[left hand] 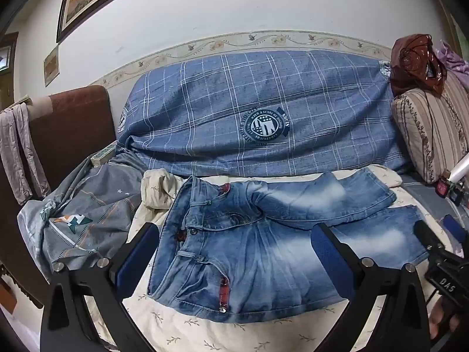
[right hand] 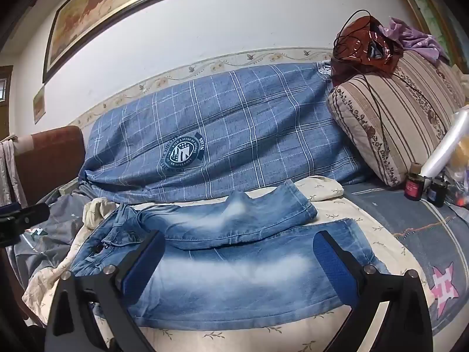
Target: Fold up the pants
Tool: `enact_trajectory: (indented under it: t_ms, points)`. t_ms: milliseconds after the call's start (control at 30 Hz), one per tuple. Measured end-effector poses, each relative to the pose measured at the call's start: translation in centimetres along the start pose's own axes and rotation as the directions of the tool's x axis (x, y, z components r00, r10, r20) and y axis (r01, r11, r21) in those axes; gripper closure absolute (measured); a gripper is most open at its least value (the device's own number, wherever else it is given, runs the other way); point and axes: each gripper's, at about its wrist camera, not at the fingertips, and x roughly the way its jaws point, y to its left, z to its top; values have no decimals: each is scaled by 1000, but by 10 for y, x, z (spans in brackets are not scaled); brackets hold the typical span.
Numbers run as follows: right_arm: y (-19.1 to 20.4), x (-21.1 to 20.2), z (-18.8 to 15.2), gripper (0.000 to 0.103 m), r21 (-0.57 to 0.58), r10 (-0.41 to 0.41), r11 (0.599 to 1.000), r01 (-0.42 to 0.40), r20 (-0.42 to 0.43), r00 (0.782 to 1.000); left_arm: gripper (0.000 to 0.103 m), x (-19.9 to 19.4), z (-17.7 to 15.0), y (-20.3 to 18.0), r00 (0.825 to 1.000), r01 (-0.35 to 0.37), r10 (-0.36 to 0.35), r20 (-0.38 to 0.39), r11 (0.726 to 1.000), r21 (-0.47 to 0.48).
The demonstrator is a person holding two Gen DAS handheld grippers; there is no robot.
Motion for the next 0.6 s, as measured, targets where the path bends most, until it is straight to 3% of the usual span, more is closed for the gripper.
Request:
enact_trajectory:
  t_ms: [133,200,600]
  points:
    - [5,4,1,1,-9,-1,1000,1,-10,1000,0,8,5,17,999,27,-30,-44,998,-51]
    - [2,6,0,1,-7,3,1000,-3,-14,1000,0,16,5,13,999,8,-9,-53,1000,-26]
    - [2,10,-2,1,-20,-29,999,28,-36,999,0,42,-5,22,999,-23,23,-28,1000,-9]
